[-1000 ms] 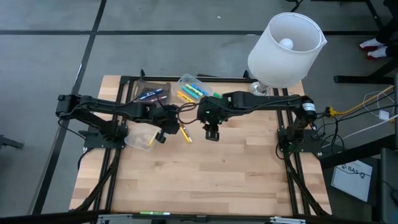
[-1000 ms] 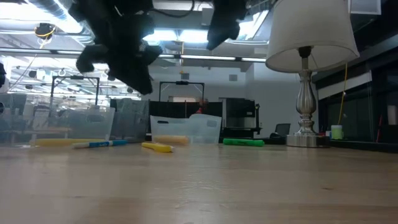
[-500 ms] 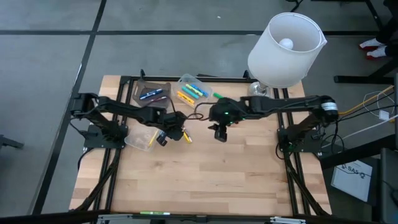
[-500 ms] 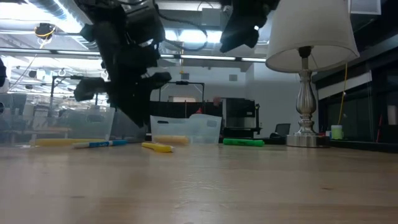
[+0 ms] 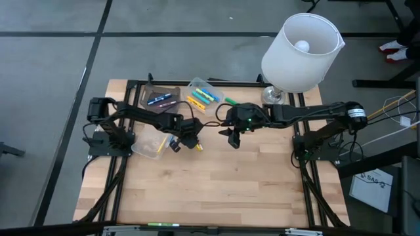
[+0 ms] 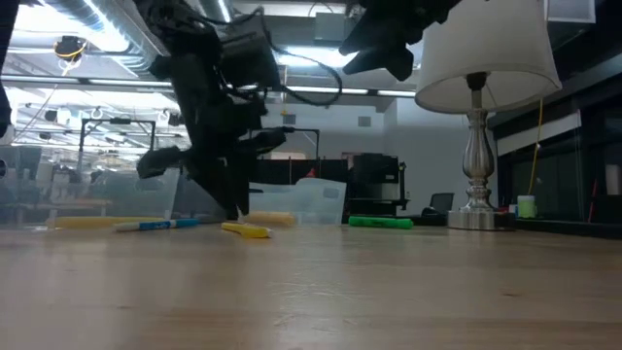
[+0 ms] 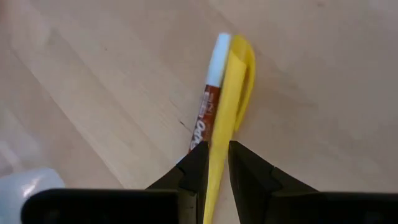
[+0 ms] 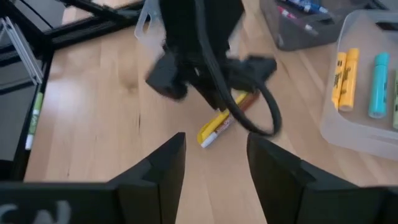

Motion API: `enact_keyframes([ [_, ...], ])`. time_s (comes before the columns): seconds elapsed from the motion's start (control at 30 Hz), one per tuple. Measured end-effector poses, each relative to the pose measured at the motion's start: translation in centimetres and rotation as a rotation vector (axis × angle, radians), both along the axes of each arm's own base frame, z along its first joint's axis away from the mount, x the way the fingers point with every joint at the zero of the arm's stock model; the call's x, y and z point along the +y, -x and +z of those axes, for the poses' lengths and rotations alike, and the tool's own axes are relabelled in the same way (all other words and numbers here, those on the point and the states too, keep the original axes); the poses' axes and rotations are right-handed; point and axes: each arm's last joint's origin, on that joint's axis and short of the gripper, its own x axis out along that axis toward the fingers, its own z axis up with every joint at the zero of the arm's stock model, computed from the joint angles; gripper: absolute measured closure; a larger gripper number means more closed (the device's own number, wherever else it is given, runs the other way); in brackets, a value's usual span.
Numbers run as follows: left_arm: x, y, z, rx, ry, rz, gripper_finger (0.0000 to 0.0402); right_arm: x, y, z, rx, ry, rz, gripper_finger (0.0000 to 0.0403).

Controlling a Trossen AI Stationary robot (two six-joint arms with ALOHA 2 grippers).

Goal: Pick & Place Markers
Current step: Put the yellow pen into the bottom transparent bin

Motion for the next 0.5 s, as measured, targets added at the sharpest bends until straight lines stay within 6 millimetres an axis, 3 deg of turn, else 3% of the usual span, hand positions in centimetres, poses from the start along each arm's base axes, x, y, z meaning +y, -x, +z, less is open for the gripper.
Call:
enact_keyframes([
  [0.5, 0.6, -0.6, -1.7, 0.094, 0.1, 0.019, 0.0345, -0.1, 0.0, 0.1, -0.006, 0.013, -0.012, 0.0232],
])
